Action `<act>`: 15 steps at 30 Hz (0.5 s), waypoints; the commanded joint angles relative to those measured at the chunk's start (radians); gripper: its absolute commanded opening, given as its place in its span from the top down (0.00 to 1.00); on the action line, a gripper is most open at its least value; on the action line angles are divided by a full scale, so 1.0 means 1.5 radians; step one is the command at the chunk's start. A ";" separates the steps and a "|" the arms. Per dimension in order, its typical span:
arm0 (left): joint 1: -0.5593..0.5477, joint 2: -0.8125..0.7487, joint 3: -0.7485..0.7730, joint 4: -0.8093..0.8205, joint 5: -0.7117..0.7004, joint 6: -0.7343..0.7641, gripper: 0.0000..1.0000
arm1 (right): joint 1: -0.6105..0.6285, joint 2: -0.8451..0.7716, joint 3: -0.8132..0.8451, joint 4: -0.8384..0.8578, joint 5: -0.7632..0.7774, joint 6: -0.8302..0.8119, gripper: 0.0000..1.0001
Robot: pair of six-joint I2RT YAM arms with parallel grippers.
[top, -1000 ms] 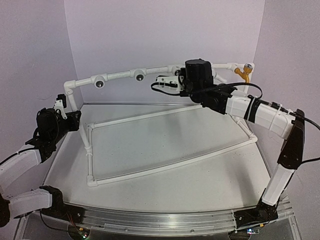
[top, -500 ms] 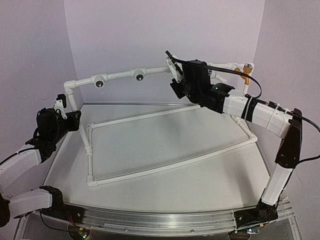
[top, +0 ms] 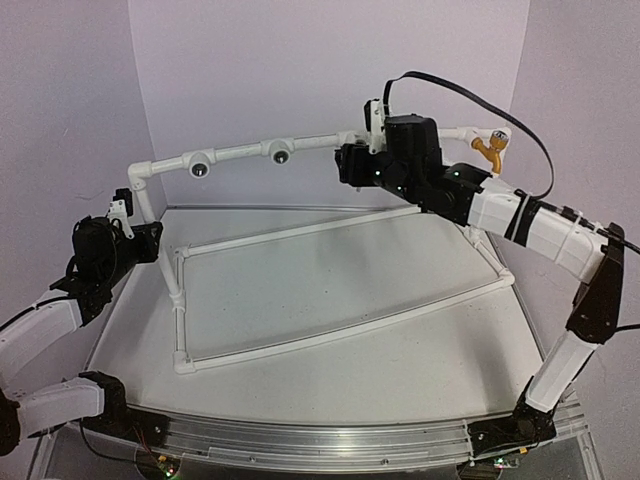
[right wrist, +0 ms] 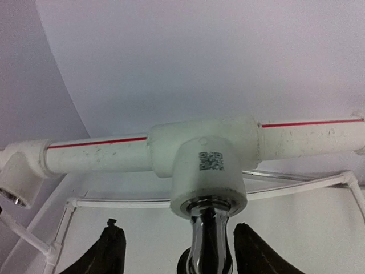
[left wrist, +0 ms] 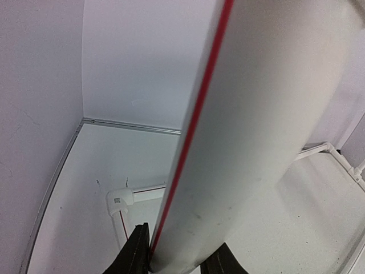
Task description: Install the water faucets
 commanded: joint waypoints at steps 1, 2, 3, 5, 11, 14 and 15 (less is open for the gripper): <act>-0.016 0.007 0.002 -0.067 0.097 -0.103 1.00 | 0.006 -0.109 -0.020 0.018 -0.130 -0.138 0.17; -0.016 0.007 0.002 -0.067 0.099 -0.103 1.00 | 0.007 -0.118 -0.016 -0.004 -0.138 -0.179 0.13; -0.016 0.007 0.002 -0.066 0.100 -0.103 1.00 | 0.006 -0.123 -0.004 -0.028 -0.134 -0.194 0.12; -0.016 0.007 0.002 -0.066 0.101 -0.104 1.00 | 0.006 -0.123 0.030 -0.071 -0.109 -0.204 0.13; -0.015 0.009 0.005 -0.067 0.097 -0.103 1.00 | 0.007 -0.098 0.056 -0.103 -0.061 -0.125 0.21; -0.016 0.011 0.007 -0.067 0.102 -0.103 1.00 | 0.006 -0.076 0.059 -0.104 -0.025 -0.065 0.25; -0.016 0.011 0.007 -0.067 0.102 -0.104 1.00 | 0.006 -0.069 0.059 -0.104 0.003 -0.049 0.26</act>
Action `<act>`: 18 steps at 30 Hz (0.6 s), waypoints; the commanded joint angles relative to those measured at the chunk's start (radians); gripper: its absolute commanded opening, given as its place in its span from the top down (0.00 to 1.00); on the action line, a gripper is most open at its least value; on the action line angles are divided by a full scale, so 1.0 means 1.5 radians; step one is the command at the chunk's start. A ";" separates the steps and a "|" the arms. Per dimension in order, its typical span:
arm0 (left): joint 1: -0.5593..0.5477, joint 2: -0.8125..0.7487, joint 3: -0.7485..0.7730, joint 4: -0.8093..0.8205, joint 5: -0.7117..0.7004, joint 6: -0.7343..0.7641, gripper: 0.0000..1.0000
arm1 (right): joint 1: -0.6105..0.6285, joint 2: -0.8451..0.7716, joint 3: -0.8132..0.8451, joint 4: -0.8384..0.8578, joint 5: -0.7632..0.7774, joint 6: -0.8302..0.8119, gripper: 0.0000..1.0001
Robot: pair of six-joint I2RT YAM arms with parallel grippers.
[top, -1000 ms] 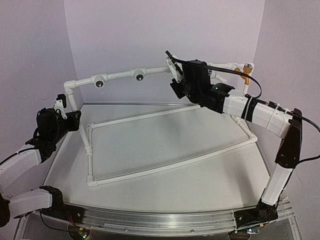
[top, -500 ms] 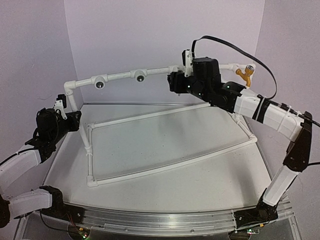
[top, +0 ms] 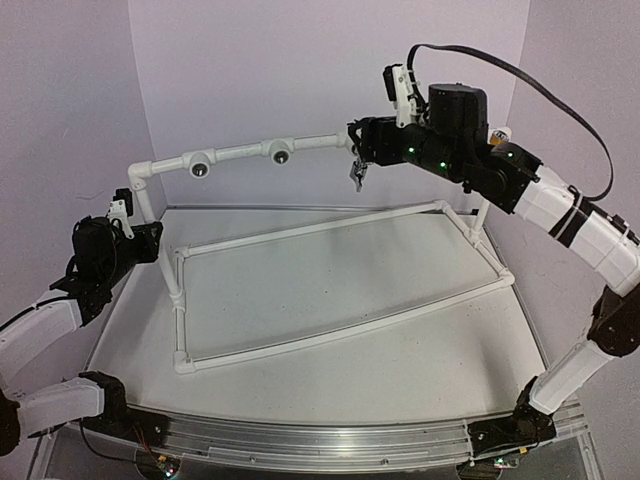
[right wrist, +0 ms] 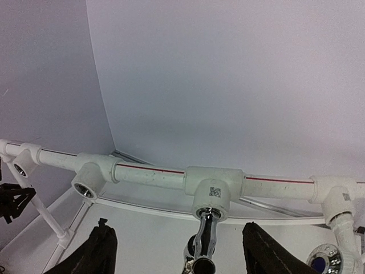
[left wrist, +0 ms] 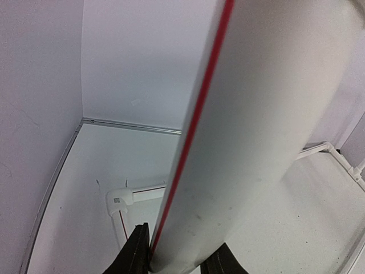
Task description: Install the water faucets
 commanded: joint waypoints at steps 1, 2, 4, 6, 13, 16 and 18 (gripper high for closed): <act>-0.016 0.011 0.007 -0.067 0.101 -0.104 1.00 | 0.000 0.041 0.012 -0.023 0.098 0.085 0.27; -0.016 0.011 0.007 -0.067 0.100 -0.104 1.00 | 0.000 0.045 0.010 -0.024 0.116 0.093 0.28; -0.016 0.009 0.007 -0.067 0.098 -0.105 1.00 | 0.000 0.056 0.010 -0.024 0.144 0.123 0.32; -0.016 0.008 0.007 -0.066 0.098 -0.106 1.00 | 0.000 0.066 0.009 -0.024 0.158 0.158 0.40; -0.016 0.008 0.008 -0.067 0.098 -0.107 1.00 | -0.004 0.093 0.003 -0.022 0.175 0.287 0.66; -0.016 0.006 0.007 -0.067 0.097 -0.108 1.00 | -0.024 0.091 -0.020 -0.008 0.131 0.378 0.87; -0.016 0.005 0.007 -0.068 0.098 -0.109 1.00 | -0.045 0.084 -0.043 0.010 0.081 0.459 1.00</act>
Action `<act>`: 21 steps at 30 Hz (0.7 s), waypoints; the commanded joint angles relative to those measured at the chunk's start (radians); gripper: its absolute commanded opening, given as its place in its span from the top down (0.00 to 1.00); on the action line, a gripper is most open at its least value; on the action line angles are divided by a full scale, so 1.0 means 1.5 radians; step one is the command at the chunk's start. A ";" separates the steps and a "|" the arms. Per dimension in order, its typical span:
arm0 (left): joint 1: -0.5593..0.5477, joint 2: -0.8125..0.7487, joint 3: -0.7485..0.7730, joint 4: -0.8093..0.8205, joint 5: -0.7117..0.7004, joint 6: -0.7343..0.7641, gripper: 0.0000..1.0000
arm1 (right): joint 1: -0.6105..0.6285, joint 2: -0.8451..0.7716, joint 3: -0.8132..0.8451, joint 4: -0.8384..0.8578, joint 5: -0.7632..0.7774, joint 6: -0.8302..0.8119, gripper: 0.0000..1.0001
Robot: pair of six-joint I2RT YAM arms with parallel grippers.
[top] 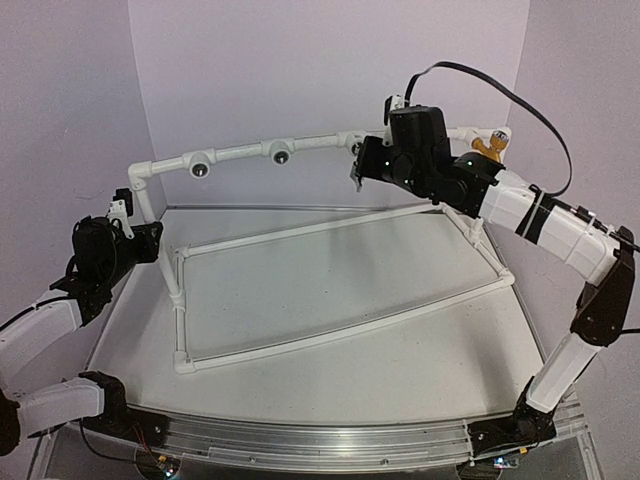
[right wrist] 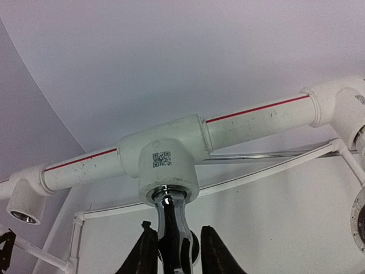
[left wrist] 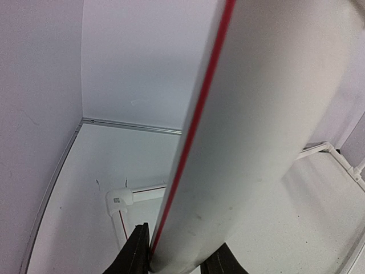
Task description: Install the water faucets
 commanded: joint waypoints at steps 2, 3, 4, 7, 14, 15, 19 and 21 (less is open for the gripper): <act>-0.016 0.006 0.007 -0.067 0.098 -0.109 1.00 | -0.067 -0.023 -0.088 0.085 -0.119 0.268 1.00; -0.016 0.005 0.007 -0.067 0.097 -0.109 1.00 | -0.079 -0.033 -0.125 0.135 -0.178 0.322 1.00; -0.016 0.004 0.007 -0.067 0.096 -0.109 1.00 | -0.088 -0.040 -0.155 0.183 -0.211 0.366 1.00; -0.016 0.005 0.007 -0.067 0.095 -0.111 1.00 | -0.097 -0.047 -0.189 0.259 -0.261 0.421 1.00; -0.016 0.007 0.006 -0.068 0.086 -0.114 1.00 | -0.097 -0.093 -0.189 0.192 -0.247 0.175 0.68; -0.016 0.007 0.006 -0.067 0.084 -0.114 1.00 | -0.097 -0.102 -0.188 0.178 -0.253 0.108 0.61; -0.016 0.006 0.004 -0.068 0.081 -0.116 1.00 | -0.096 -0.143 -0.167 0.085 -0.279 -0.212 0.41; -0.015 0.010 0.006 -0.067 0.081 -0.116 1.00 | -0.096 -0.164 -0.164 0.052 -0.299 -0.369 0.32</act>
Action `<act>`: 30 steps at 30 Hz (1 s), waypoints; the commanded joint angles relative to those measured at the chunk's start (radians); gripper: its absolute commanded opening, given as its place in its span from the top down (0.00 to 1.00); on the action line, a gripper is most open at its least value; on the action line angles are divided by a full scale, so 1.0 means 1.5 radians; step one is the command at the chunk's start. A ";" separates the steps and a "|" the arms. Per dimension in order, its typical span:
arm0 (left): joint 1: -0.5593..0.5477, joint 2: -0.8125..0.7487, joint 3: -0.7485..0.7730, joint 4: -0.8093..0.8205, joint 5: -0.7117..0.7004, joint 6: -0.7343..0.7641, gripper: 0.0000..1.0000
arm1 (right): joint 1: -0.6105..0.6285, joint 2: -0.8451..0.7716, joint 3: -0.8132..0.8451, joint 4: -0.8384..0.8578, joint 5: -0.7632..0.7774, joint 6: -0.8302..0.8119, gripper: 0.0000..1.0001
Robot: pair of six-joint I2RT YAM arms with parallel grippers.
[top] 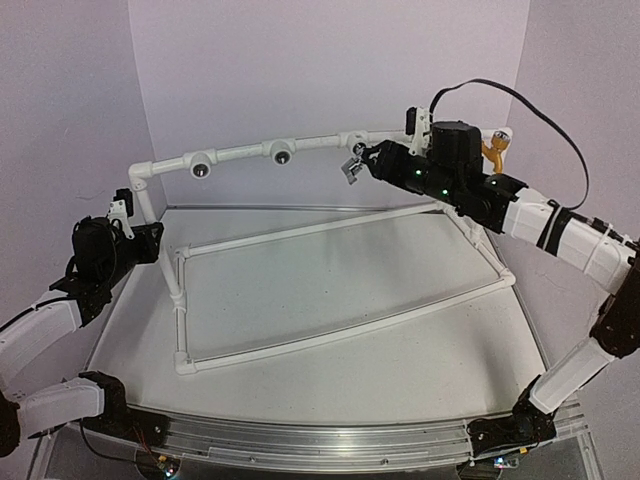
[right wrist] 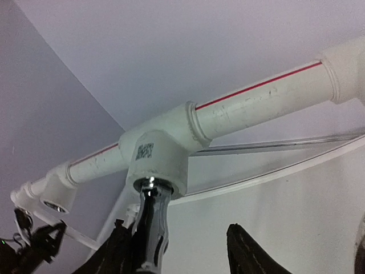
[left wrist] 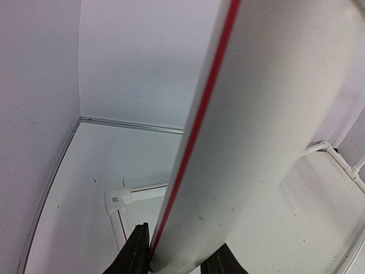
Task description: Install the water faucets
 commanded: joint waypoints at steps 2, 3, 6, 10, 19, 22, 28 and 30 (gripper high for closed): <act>-0.014 0.017 0.008 -0.061 0.077 -0.113 1.00 | -0.001 -0.082 0.028 -0.129 -0.074 -0.503 0.24; -0.015 0.019 0.008 -0.062 0.076 -0.113 1.00 | -0.001 -0.088 0.033 -0.141 -0.093 -0.563 0.20; -0.015 0.019 0.007 -0.062 0.073 -0.114 1.00 | 0.002 -0.105 0.044 -0.171 -0.150 -0.736 0.12; -0.015 0.023 0.009 -0.061 0.072 -0.114 1.00 | 0.020 -0.099 0.063 -0.189 -0.108 -0.938 0.04; -0.015 0.029 0.012 -0.063 0.069 -0.112 1.00 | 0.079 -0.021 0.075 -0.101 0.142 -1.308 0.02; -0.015 0.032 0.012 -0.063 0.069 -0.112 1.00 | 0.090 0.000 0.046 -0.009 0.197 -1.405 0.02; -0.015 0.032 0.013 -0.064 0.068 -0.111 1.00 | 0.099 0.057 0.033 0.153 0.267 -1.474 0.09; -0.015 0.032 0.013 -0.065 0.068 -0.111 1.00 | 0.101 0.076 0.033 0.189 0.289 -1.481 0.16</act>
